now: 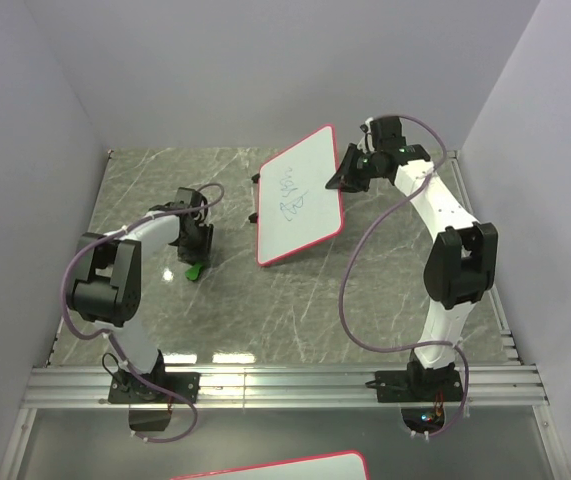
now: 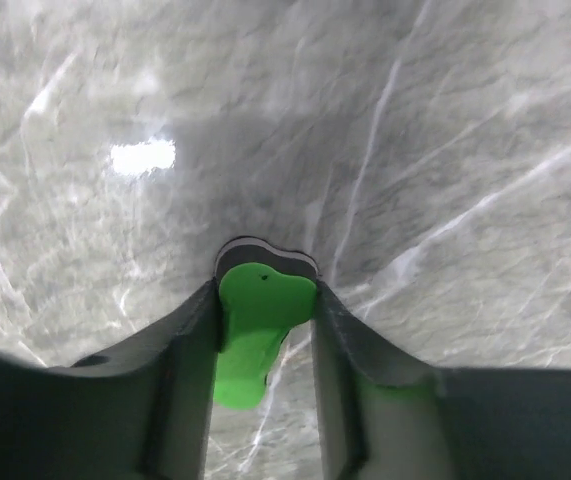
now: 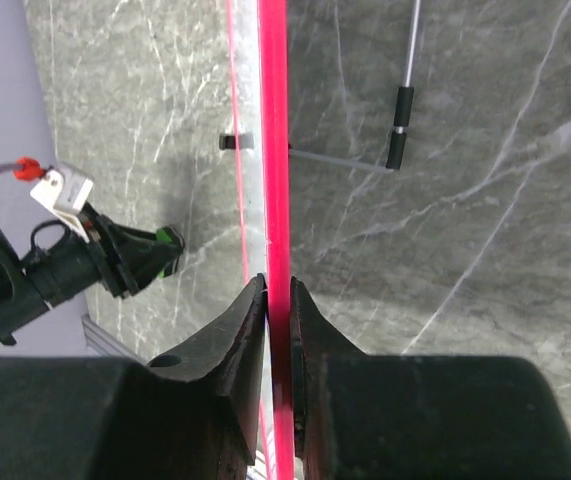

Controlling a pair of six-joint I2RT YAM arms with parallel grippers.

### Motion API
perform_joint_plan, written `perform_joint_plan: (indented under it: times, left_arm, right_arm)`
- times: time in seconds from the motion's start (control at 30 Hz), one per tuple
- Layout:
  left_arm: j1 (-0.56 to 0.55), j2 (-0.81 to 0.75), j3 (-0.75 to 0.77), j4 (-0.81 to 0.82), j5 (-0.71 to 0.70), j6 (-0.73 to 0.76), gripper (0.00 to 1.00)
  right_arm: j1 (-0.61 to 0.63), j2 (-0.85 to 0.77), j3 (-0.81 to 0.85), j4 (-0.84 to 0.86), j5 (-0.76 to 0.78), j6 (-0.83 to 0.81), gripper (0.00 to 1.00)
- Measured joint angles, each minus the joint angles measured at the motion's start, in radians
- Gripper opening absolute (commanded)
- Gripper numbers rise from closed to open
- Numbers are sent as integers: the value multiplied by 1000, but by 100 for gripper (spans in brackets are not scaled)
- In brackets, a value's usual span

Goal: Erase the whiteboard

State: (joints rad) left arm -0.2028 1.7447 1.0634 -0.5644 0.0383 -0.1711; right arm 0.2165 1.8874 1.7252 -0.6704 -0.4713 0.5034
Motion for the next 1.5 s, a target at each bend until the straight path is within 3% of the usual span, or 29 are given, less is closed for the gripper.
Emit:
perform_joint_plan:
  times: [0.03,0.1,0.2,0.57,0.7,0.9,1.33,1.5]
  left_arm:
    - [0,5,6,0,6,4,35]
    - [0,7,11,-1,17,10,16]
    - [-2,7,11,0,27,13,1]
    - [-7,14,50,-47,101,-21,0]
    - [-17,18,175,-85,190,-69,0]
    - [-37,-2,320,37,352,-154,0]
    - [-292,225,592,225,590,-301,0]
    - [-319,311,652,236,638,-343,0]
  right_arm:
    - [1,-5,-3,-3,1,-2,0]
    - [2,-16,-16,-5,2,-5,0]
    - [2,-35,-44,-3,3,-8,0]
    - [3,-79,-104,9,2,-23,0]
    - [3,-85,-119,23,-2,-23,0]
    - [3,-86,-125,33,-5,-24,0]
    - [3,-86,-124,34,-8,-31,0]
    - [-3,-89,-138,38,-2,-55,0]
